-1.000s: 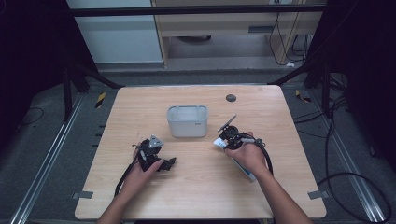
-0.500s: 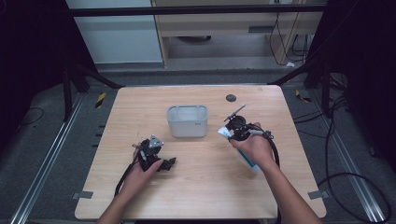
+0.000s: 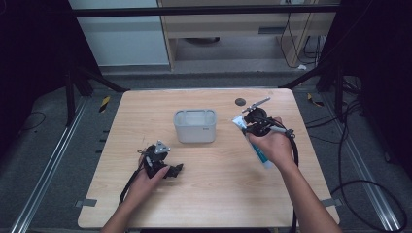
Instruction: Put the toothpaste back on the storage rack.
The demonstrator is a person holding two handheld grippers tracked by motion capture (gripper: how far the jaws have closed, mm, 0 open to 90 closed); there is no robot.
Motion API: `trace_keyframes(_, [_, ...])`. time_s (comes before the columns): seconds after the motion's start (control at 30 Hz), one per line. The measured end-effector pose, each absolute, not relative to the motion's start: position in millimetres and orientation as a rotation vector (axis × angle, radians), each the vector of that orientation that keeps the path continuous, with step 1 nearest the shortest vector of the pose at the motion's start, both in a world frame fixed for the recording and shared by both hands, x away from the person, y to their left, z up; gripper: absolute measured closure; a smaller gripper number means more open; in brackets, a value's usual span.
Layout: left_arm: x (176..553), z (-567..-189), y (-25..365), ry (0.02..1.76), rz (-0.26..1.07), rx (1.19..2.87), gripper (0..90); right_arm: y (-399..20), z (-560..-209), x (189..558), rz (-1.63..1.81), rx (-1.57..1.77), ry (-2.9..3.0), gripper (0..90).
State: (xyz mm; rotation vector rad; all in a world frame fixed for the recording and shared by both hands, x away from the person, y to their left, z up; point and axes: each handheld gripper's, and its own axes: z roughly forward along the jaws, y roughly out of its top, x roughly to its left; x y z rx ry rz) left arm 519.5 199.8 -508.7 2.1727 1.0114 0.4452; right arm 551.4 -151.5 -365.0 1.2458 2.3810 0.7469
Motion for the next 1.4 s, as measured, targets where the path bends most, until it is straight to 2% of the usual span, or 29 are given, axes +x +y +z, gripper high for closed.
trace_keyframes(0.37, [519,-509,200,1.010,0.445,2.174,0.0,-154,-348,548,0.907,1.219,2.265,80.2])
trace_keyframes(1.4, [519,-509,200,1.013,0.447,2.169,0.0,-126,-310,545,1.181,1.117,2.004,80.0])
